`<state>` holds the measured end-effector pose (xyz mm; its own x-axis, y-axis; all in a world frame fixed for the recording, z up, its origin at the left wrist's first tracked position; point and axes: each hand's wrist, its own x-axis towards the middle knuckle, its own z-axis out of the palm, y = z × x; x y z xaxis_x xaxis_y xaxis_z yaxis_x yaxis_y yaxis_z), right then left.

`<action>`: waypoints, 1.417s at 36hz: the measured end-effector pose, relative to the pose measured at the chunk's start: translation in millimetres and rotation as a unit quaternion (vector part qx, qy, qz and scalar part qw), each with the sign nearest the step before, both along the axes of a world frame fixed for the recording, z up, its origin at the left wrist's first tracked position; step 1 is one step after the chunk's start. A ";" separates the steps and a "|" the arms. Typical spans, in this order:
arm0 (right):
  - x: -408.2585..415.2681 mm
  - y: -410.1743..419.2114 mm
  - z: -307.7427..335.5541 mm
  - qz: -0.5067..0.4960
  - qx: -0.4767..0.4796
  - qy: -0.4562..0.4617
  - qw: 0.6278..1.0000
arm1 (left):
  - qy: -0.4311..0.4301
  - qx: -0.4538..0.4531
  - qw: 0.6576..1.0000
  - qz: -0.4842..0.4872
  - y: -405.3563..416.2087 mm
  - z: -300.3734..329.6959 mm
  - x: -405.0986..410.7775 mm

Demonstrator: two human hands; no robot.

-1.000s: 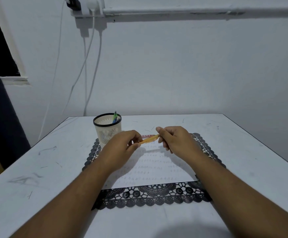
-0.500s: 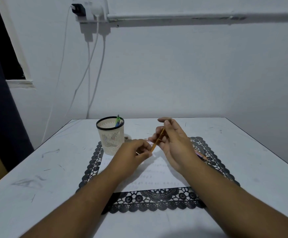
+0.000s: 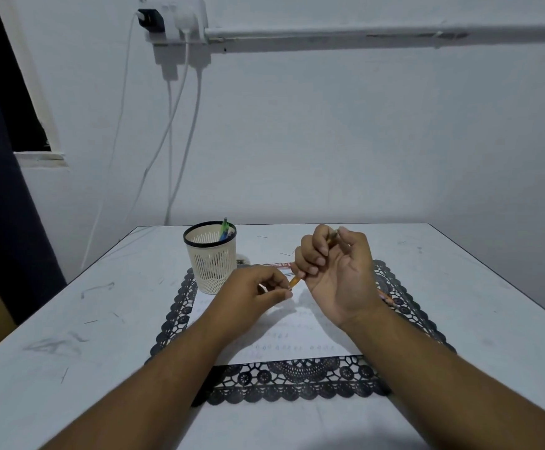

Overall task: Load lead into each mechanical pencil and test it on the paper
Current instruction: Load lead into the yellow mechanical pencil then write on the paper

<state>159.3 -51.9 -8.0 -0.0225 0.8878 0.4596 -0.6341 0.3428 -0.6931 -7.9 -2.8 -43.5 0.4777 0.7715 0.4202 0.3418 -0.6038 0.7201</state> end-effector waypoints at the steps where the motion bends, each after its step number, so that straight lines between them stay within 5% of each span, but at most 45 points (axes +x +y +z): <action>1: 0.3 -0.2 0.4 0.000 0.000 0.001 1.000 | 0.001 0.003 1.000 -0.001 0.1 0.4 -0.1; 51: 7.6 2.5 -0.6 0.062 0.014 -0.029 0.998 | 0.000 0.022 1.000 -0.006 0.1 0.5 -2.0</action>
